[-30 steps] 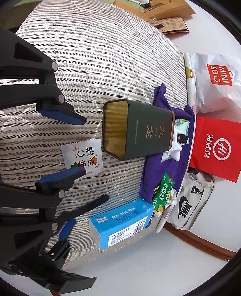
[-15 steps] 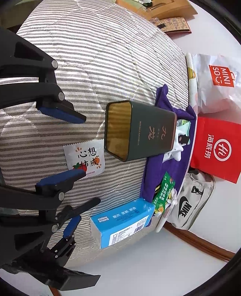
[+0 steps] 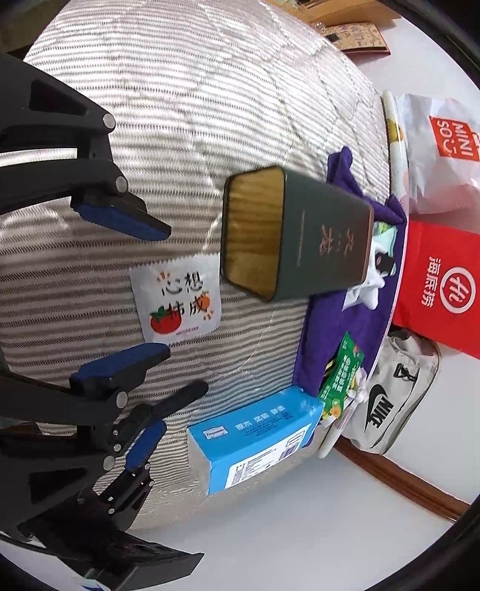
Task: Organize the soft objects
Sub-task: 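Grasp the white printed snack packet with the left gripper while the right gripper lifts the strap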
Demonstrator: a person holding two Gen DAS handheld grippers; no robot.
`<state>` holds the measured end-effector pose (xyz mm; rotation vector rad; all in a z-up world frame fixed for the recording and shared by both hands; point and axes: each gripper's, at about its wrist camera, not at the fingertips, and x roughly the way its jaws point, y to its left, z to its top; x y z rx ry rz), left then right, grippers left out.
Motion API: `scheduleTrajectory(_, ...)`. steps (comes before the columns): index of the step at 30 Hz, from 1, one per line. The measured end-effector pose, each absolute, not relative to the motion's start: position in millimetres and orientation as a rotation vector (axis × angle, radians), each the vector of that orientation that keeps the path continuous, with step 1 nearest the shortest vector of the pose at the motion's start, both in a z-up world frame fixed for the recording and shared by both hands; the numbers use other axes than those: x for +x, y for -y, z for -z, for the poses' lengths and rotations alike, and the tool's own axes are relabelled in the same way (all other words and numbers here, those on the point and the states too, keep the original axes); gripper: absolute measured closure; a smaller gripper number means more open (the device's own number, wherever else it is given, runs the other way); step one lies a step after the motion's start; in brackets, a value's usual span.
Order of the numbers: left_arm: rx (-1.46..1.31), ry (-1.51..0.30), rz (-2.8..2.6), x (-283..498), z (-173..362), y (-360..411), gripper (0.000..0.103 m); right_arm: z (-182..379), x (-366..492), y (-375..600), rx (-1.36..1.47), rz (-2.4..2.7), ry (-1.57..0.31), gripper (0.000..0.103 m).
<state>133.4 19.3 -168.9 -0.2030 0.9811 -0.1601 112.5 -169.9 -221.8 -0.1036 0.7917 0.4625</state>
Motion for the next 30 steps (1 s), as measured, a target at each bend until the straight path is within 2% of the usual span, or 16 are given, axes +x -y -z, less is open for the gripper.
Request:
scheduleTrajectory(5,-0.143,-1.003,0.119,147.1,182.8,-6.5,0.045,221.1,105.7,173.1,-0.123,-0.464,-0.807,0.082)
scheduleTrajectory(11,-0.094,-0.978,0.110,157.8,188.7,7.2,0.030,222.6,95.7,190.9,-0.101,-0.469,-0.813,0.082)
scheduleTrajectory(16,0.058,-0.923,0.032,156.9,194.8,29.7,0.029,224.1,87.0,201.7,-0.090,-0.456,-0.812,0.082)
scheduleTrajectory(22,0.069,-0.867,0.031,151.8,192.4,26.6,0.044,223.8,85.6,210.0,-0.091,-0.429,-0.819,0.082)
scheduleTrajectory(24,0.106,-0.856,0.053,149.1,192.3,30.8,0.056,223.9,86.7,212.4,-0.089,-0.416,-0.821,0.082)
scheduleTrajectory(28,0.106,-0.858,0.072,146.7,191.7,30.5,0.064,224.0,86.9,213.6,-0.080,-0.407,-0.823,0.082)
scheduleTrajectory(30,0.081,-0.861,0.082,144.3,191.0,25.2,0.072,224.0,86.4,212.1,-0.087,-0.401,-0.821,0.082)
